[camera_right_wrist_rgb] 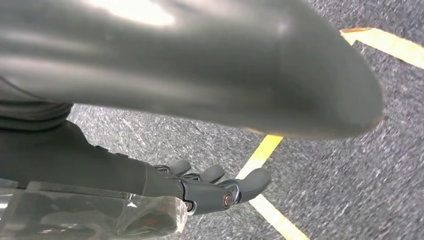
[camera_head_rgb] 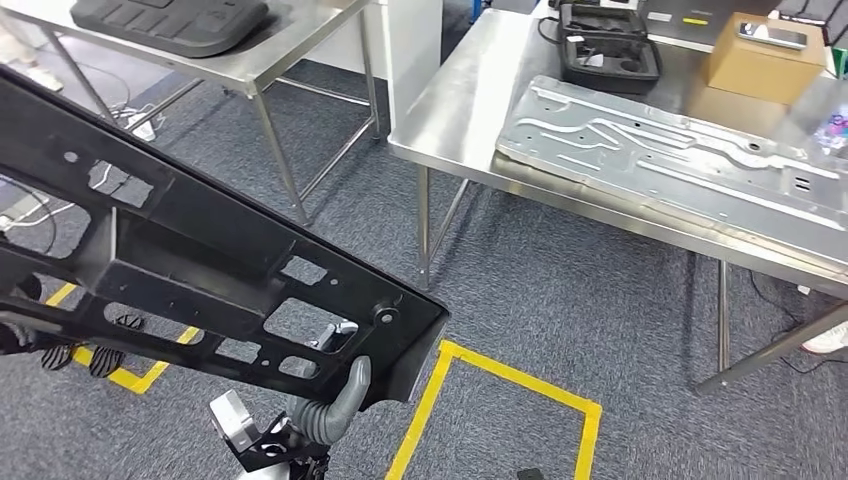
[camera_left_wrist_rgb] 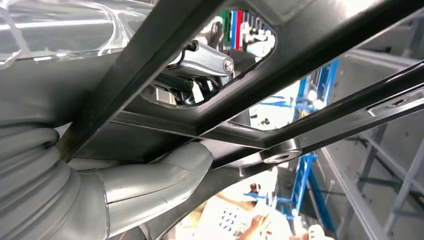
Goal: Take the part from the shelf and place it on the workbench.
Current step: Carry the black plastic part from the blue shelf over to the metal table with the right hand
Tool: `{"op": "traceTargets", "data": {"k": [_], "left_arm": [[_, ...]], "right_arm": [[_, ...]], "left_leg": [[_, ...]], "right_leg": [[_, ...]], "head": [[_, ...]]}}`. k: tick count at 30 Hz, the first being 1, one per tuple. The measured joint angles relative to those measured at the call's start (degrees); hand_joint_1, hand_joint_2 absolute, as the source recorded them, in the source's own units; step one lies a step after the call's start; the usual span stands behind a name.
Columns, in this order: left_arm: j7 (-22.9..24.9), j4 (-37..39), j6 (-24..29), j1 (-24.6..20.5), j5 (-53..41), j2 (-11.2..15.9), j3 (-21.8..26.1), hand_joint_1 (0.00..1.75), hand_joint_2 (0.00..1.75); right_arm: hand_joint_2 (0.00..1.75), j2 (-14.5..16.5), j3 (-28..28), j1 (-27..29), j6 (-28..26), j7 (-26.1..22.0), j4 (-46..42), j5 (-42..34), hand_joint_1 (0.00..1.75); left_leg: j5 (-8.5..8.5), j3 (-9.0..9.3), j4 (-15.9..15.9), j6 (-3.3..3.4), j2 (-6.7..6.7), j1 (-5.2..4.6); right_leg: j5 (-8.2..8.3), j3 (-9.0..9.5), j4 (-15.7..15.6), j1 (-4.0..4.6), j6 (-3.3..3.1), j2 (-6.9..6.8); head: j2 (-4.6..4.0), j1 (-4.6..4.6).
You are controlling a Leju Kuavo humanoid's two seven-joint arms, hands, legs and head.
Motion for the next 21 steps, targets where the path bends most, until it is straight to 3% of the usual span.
{"op": "traceTargets", "data": {"k": [2, 3, 5, 6, 7, 8, 9, 11, 13, 15, 16, 18, 20, 21], "left_arm": [[0.0, 0.01, 0.03, -0.06, -0.02, -0.01, -0.03, 1.75, 1.75], [0.0, 0.02, 0.05, -0.05, -0.03, 0.01, -0.04, 1.75, 1.75], [0.0, 0.09, 0.1, 0.12, -0.04, 0.07, -0.07, 1.75, 1.75], [0.0, 0.16, 0.13, 0.26, -0.04, 0.1, -0.08, 1.75, 1.75], [0.0, 0.24, 0.14, 0.36, -0.04, 0.12, -0.08, 1.75, 1.75], [0.0, 0.31, 0.14, 0.42, -0.04, 0.13, -0.09, 1.75, 1.75], [0.0, 0.36, 0.14, 0.44, -0.04, 0.13, -0.09, 1.75, 1.75], [0.0, 0.4, 0.15, 0.43, -0.04, 0.13, -0.09, 1.75, 1.75], [0.0, 0.44, 0.22, 0.45, -0.06, 0.13, -0.1, 1.75, 1.75], [0.0, 0.45, 0.36, 0.44, -0.13, 0.11, -0.11, 1.75, 1.75], [0.0, 0.45, 0.44, 0.41, -0.17, 0.08, -0.11, 1.75, 1.75], [0.0, 0.45, 0.54, 0.35, -0.2, 0.02, -0.1, 1.75, 1.75], [0.01, 0.45, 0.57, 0.45, -0.2, 0.01, -0.09, 1.75, 1.75], [0.01, 0.45, 0.57, 0.52, -0.2, 0.01, -0.1, 1.75, 1.75]], "right_arm": [[0.0, -0.02, -0.01, 0.06, 0.0, -0.04, 0.01, -0.02, 0.0], [0.0, -0.03, -0.01, 0.02, -0.01, -0.07, 0.01, -0.02, 0.0], [0.0, -0.06, -0.02, -0.11, -0.02, -0.1, 0.01, -0.02, 0.0], [0.0, -0.07, -0.02, -0.13, -0.02, -0.11, 0.0, -0.01, 0.0], [0.0, -0.07, -0.02, -0.1, -0.02, -0.12, 0.01, -0.02, 0.0], [0.0, -0.05, -0.02, -0.04, -0.02, -0.12, 0.01, -0.02, 0.0], [0.0, -0.03, -0.02, 0.0, -0.02, -0.14, 0.0, -0.03, 0.0], [0.0, 0.02, -0.02, -0.05, -0.02, -0.23, 0.0, -0.05, 0.0], [0.0, 0.02, -0.02, -0.14, -0.02, -0.39, 0.01, -0.12, 0.0], [0.0, -0.05, -0.02, 0.09, -0.02, -0.56, 0.03, -0.23, 0.0], [0.0, -0.07, -0.02, 0.28, -0.02, -0.63, 0.03, -0.31, 0.0], [0.0, -0.08, -0.01, 0.41, -0.02, -0.71, 0.04, -0.42, 0.0], [0.0, 0.0, 0.0, 0.26, -0.01, -0.73, 0.03, -0.44, 0.0], [0.0, 0.01, 0.0, 0.22, -0.01, -0.74, 0.03, -0.44, 0.0]], "left_leg": [[-1.47, -0.69, 1.72, -0.62, -1.43, 0.2], [-3.09, -1.83, 4.34, -0.89, -2.86, 0.38], [-6.93, -5.59, 12.65, -1.24, -5.18, 0.62], [-7.99, -7.3, 16.19, -1.34, -5.57, 0.67], [-7.97, -8.17, 17.83, -1.41, -5.73, 0.7], [-6.8, -7.93, 17.01, -1.43, -5.85, 0.76], [-4.7, -6.6, 13.82, -1.43, -6.19, 0.86], [-0.74, -3.08, 5.29, -1.21, -8.5, 1.24], [0.62, -1.47, 0.98, -0.75, -10.38, 1.41], [0.76, -1.35, 0.66, 0.0, -9.83, 1.23], [0.97, -1.23, 0.48, 0.45, -9.3, 1.21], [1.39, -1.05, 0.11, 1.23, -7.94, 1.29], [1.47, -1.06, 0.06, 1.56, -6.37, 1.08], [1.45, -1.1, 0.07, 1.61, -5.55, 0.94]], "right_leg": [[0.4, -0.12, -0.28, -0.38, -0.62, 1.27], [0.58, -0.17, -0.38, -0.61, -0.89, 1.88], [0.77, -0.39, -0.37, -0.72, -1.18, 3.31], [0.83, -0.45, -0.36, -0.72, -1.23, 4.14], [0.87, -0.47, -0.34, -0.73, -1.23, 5.0], [0.92, -0.42, -0.33, -0.75, -1.2, 5.86], [0.96, -0.36, -0.31, -0.78, -1.13, 6.7], [1.08, -0.41, -0.19, -0.73, -0.8, 8.28], [1.35, -0.87, -0.16, -0.68, -0.18, 9.54], [1.76, -1.33, -0.38, -0.82, 0.6, 10.63], [1.72, -1.48, -0.24, -0.87, 0.92, 10.36], [-0.27, -2.96, 2.96, -0.78, 1.38, 7.66], [-4.28, -6.4, 10.72, -0.75, 1.69, 4.67], [-5.82, -8.12, 14.59, -0.81, 1.8, 4.21]], "head": [[0.0, -0.09], [0.0, -0.17], [0.0, -0.33], [0.0, -0.35], [0.0, -0.38], [0.0, -0.39], [0.0, -0.4], [-0.01, -0.43], [-0.01, -0.42], [0.0, -0.4], [0.0, -0.4], [0.0, -0.18], [0.0, 0.07], [0.0, 0.09]]}}
